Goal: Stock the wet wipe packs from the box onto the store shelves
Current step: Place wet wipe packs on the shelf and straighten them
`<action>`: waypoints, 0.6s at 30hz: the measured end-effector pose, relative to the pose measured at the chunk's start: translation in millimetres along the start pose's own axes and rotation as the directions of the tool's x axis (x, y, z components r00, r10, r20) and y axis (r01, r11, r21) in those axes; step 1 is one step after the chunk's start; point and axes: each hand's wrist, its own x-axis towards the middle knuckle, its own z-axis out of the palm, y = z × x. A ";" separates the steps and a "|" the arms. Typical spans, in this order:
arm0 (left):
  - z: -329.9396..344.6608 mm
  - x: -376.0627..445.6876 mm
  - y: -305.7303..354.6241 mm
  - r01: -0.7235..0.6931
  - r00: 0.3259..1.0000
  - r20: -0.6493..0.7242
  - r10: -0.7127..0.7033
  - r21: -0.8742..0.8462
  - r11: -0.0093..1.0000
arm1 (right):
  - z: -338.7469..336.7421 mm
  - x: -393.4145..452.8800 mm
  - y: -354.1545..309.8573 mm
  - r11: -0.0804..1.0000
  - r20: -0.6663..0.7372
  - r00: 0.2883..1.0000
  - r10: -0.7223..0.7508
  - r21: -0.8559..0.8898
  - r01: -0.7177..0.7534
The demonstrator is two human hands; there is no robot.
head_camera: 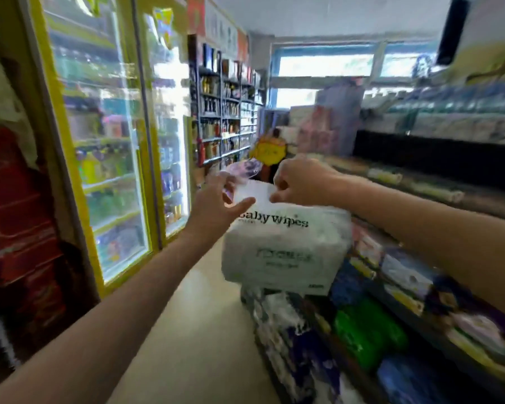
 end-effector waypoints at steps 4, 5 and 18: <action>68.9 57.6 52.4 -0.190 0.981 0.027 0.192 -0.073 0.979 | -42.5 -4.7 86.4 0.975 -0.300 0.948 0.103 -0.158 -0.156; 81.7 72.2 62.7 -0.226 0.972 0.050 0.230 -0.075 0.971 | -50.2 -3.2 106.0 0.954 -0.361 0.926 0.112 -0.220 -0.202; 239.0 215.9 133.6 -0.581 0.712 0.228 0.665 -0.340 0.739 | -114.1 -5.4 290.7 0.787 -0.543 0.729 0.417 -0.186 -0.588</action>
